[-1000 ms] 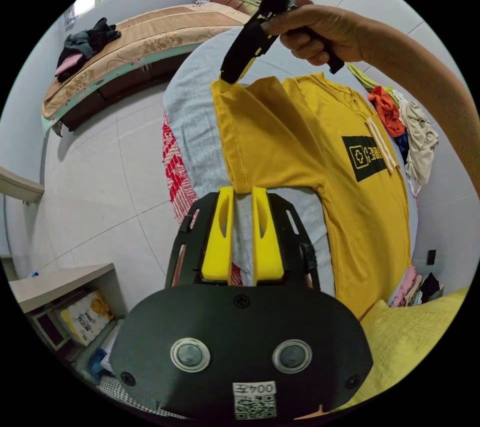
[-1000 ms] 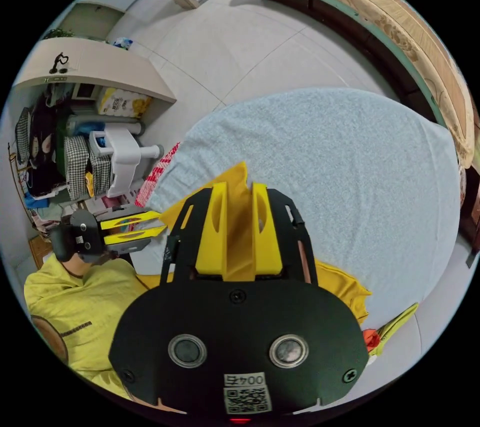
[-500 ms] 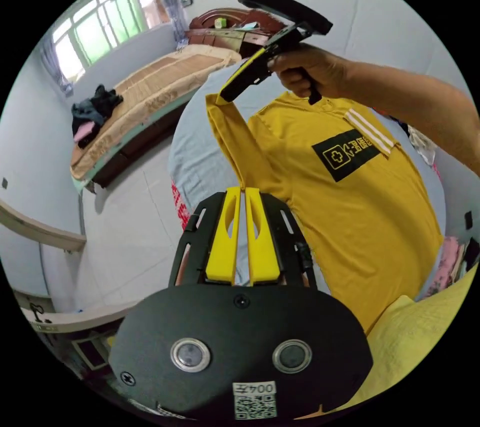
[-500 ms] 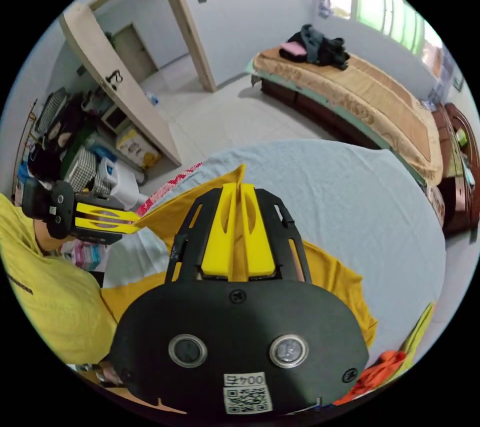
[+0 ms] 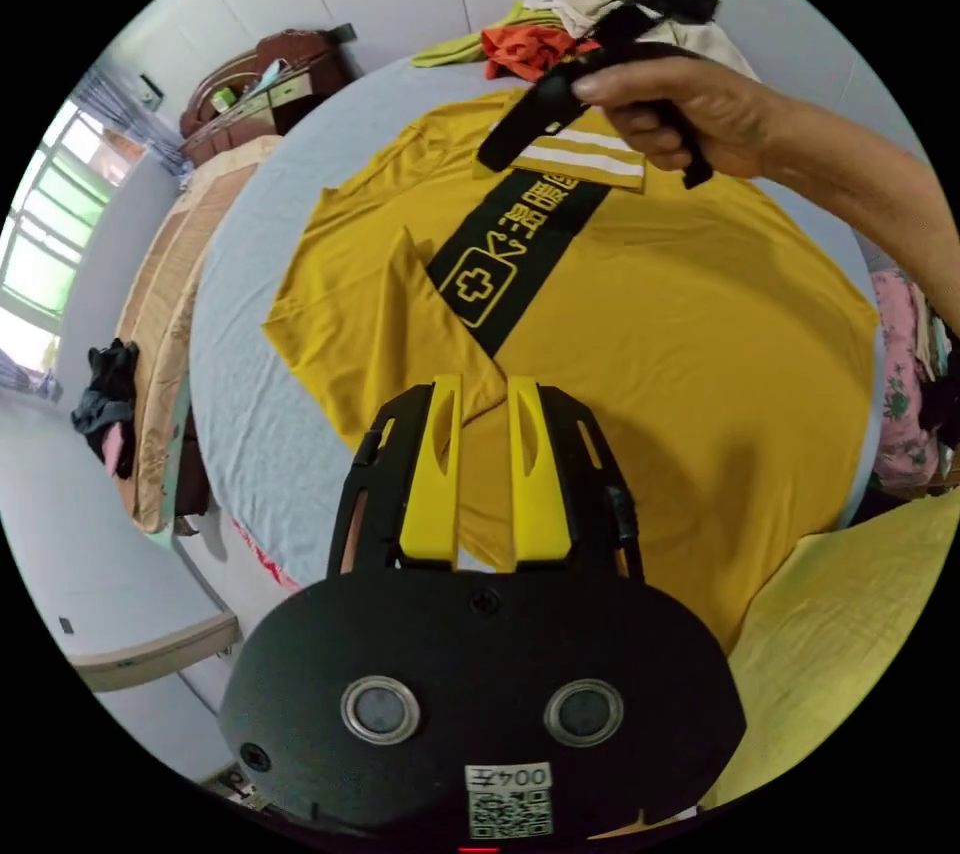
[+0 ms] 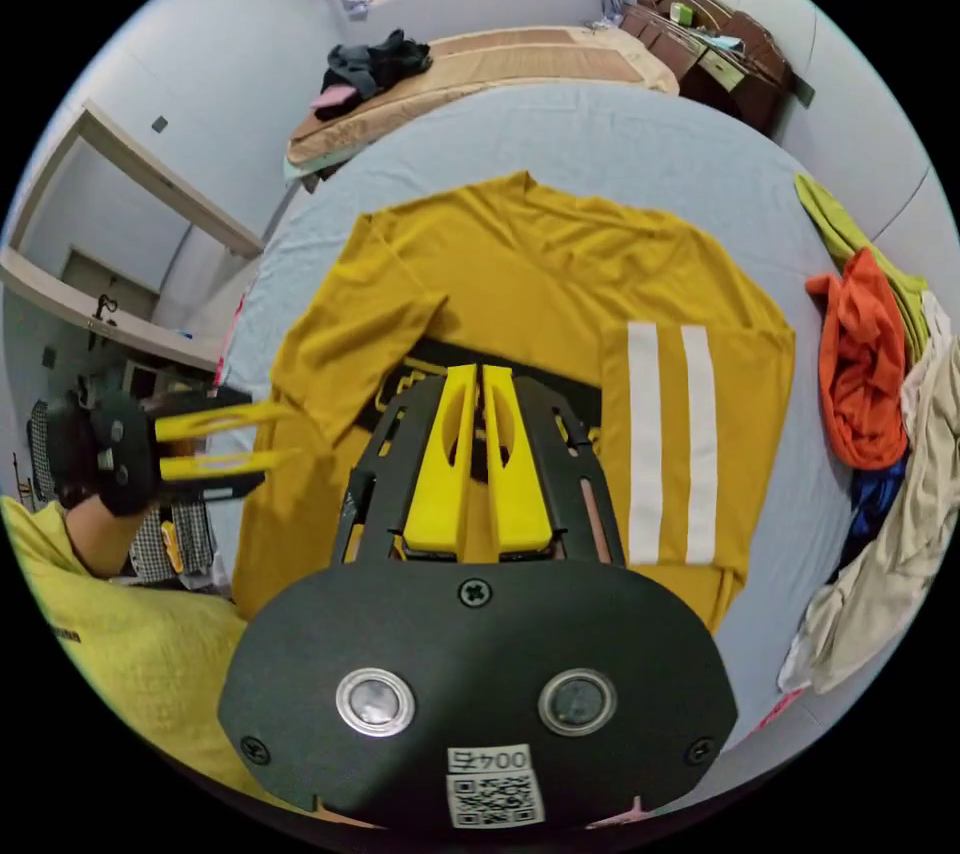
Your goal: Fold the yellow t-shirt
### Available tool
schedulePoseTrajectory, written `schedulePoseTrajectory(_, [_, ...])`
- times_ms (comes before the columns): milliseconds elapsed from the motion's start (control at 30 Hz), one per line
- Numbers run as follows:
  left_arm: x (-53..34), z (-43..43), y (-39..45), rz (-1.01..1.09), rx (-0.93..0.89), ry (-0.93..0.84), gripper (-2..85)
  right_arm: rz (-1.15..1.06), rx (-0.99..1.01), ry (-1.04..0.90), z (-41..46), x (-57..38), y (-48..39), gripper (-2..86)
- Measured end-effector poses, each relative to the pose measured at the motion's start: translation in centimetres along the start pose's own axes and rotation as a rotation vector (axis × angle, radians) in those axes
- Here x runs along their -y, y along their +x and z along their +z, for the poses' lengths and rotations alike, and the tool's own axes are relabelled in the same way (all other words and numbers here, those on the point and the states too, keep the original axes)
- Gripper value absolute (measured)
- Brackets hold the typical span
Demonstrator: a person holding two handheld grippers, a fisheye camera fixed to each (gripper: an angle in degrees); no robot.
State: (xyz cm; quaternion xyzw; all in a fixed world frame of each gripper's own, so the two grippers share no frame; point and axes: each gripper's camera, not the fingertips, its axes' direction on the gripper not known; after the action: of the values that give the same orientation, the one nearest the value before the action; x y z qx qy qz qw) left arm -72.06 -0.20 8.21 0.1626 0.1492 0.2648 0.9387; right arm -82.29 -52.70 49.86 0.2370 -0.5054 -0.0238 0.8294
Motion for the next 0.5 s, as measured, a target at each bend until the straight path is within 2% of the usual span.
schedulePoseTrajectory(167, [0.7, 0.1, -2.9, -0.128, -0.151, 0.051, 6.7, -0.010, -0.032, -0.240, 0.2, -7.0, -1.8, 1.3])
schedulePoseTrajectory(300, [0.8, 0.6, -7.1, -0.220, -0.125, 0.051, 5.1, 0.000, -0.036, -0.386, 0.6, -11.4, -3.7, 0.6])
schedulePoseTrajectory(400, [2.0, 0.8, -11.2, -0.257, -0.072, 0.044, 4.3, -0.004, -0.143, -0.472, 0.0, -15.1, -5.3, -0.3])
schedulePoseTrajectory(500, [3.8, 1.8, -15.6, -0.306, -0.046, 0.028, 4.0, 0.025, -0.122, -0.531, -0.9, -18.6, -6.0, -0.5])
